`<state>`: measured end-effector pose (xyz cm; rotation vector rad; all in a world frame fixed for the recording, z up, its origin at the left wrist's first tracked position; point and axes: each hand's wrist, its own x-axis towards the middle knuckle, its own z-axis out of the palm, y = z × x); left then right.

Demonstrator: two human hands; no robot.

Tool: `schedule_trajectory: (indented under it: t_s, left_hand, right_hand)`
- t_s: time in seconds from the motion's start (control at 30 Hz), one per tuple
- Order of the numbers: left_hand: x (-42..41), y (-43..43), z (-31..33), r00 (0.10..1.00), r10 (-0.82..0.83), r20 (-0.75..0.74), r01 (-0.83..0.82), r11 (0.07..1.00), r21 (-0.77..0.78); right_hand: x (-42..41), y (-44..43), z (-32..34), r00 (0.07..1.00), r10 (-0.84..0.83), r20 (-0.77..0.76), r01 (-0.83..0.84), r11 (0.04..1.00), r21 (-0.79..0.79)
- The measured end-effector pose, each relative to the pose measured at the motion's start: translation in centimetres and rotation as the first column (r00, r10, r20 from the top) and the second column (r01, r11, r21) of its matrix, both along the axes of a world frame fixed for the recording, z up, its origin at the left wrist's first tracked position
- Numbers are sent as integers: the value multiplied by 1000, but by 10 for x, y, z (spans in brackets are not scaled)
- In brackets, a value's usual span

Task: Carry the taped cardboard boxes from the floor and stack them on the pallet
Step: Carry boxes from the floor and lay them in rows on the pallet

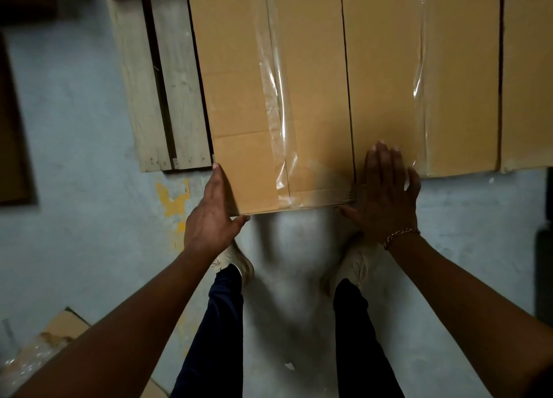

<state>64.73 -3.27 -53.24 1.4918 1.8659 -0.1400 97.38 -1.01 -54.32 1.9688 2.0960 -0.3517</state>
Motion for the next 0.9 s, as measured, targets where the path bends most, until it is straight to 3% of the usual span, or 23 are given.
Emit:
schedule_trajectory:
  t_s: [0.47,0.9]
  left_hand:
    - [-5,39,-2,999,33,38,-32,999,-25]
    - [-4,43,-1,995,56,78,-50,996,-80]
  right_hand:
    - [0,45,-1,996,28,-84,-35,996,-83]
    - [1,51,-1,996,63,-66,-72,986,-152]
